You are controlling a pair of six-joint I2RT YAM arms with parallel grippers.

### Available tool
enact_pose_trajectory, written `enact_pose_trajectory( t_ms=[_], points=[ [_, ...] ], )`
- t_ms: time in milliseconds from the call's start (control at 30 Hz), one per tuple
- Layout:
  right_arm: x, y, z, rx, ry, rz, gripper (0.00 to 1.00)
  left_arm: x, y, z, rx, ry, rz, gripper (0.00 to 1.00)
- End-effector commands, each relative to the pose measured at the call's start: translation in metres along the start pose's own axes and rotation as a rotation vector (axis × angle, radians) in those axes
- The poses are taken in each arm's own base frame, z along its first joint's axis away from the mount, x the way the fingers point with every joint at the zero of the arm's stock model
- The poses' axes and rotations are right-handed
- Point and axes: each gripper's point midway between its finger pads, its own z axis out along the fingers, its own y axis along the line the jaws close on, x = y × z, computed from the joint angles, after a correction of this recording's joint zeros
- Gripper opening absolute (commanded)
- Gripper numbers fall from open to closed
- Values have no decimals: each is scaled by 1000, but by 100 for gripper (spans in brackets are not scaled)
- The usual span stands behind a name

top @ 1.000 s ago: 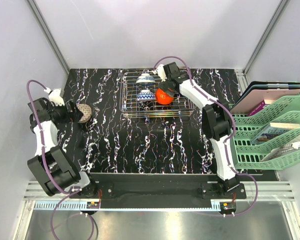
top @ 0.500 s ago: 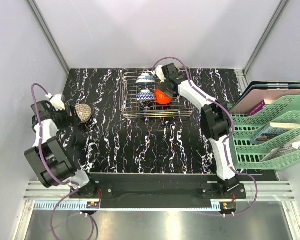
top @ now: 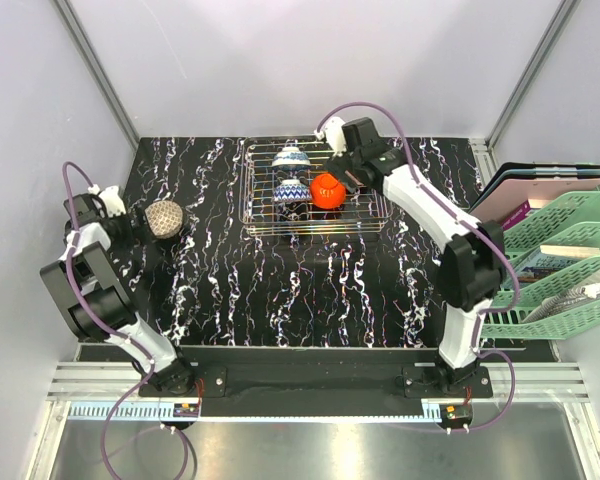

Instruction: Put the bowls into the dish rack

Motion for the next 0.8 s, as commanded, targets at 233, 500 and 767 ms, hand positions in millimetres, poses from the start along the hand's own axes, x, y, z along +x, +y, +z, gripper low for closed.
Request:
enact_pose_trajectory(
  t_ms=[233, 500, 767],
  points=[
    [-4, -7, -36, 1, -38, 31, 100, -40, -42, -34, 209, -136, 94, 99],
    [-1, -6, -41, -15, -28, 23, 100, -68, -16, -9, 99, -211, 7, 99],
    [-14, -4, -60, -74, -72, 73, 100, -78, 4, 33, -62, -148, 80, 99]
  ],
)
